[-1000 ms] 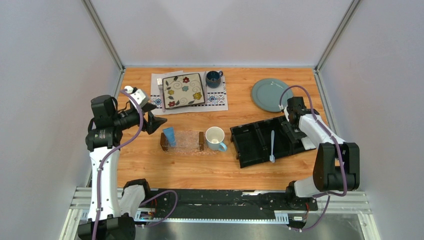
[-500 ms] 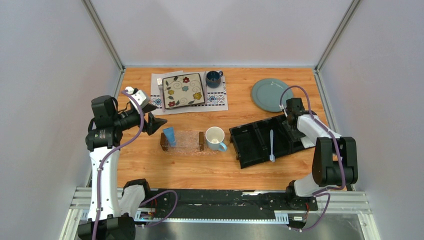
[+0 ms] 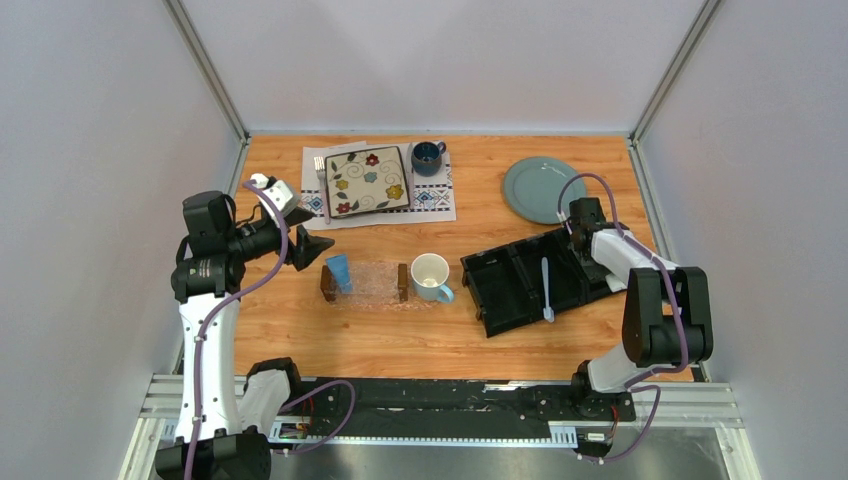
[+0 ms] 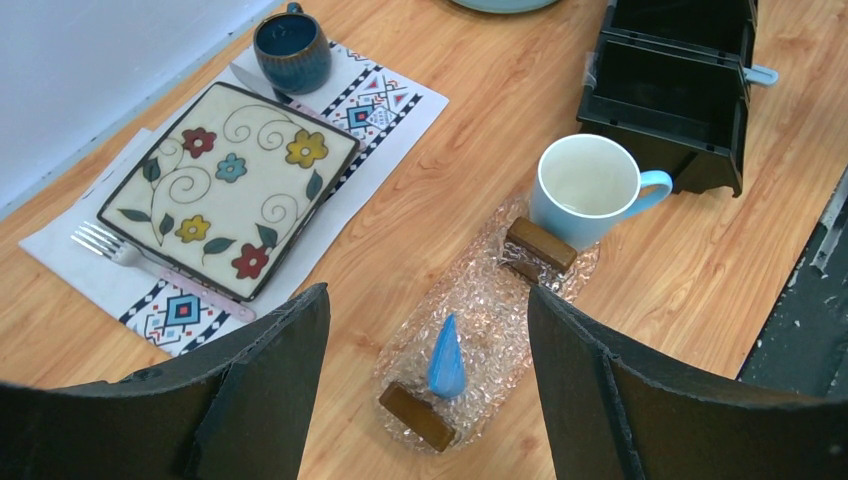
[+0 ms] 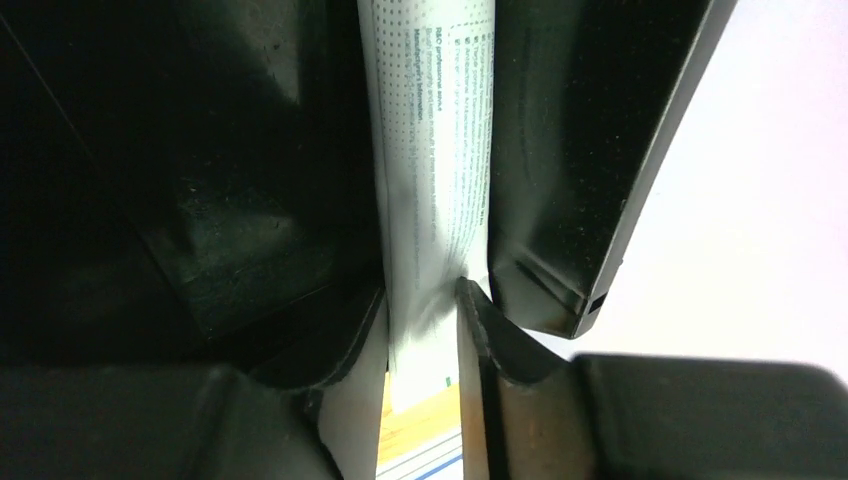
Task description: Prepare toiletry sets of a toothbrush and toothpaste on the tray
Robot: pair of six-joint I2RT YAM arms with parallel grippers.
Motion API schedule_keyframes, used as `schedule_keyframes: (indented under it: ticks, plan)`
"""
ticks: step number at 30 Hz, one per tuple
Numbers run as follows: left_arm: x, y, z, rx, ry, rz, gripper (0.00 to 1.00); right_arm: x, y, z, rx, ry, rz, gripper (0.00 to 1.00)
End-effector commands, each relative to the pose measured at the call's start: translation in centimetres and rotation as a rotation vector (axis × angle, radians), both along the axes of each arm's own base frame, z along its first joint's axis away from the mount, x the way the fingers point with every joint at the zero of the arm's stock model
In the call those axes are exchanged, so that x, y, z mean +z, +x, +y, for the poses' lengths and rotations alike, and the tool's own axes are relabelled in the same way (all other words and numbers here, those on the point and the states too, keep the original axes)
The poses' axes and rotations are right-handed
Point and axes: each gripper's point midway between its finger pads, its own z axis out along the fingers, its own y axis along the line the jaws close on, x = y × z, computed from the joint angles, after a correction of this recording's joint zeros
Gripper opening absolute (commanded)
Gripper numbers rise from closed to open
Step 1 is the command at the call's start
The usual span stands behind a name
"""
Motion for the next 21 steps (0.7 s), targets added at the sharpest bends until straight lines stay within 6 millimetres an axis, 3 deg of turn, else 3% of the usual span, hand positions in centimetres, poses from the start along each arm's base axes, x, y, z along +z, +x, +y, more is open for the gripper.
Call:
schedule_keyframes:
  ticks: [1,12,21]
  plan:
    - [0.7,-0.4,-0.2,-0.029,0.006,-0.045,0.80,-1.9,-1.4,0.2,-0.026,0.024,0.044,0.27]
    - [0.4,-0.4,-0.2,-0.030,0.006,-0.050,0.80,1.7,-1.0,0.3,-0.066,0.081,-0.018,0.11]
    - [0.2,-0.1,-0.2,-0.027,0.003,-0.058,0.80,5.0,0.2,1.1,-0.063,0.134,-0.082,0.05]
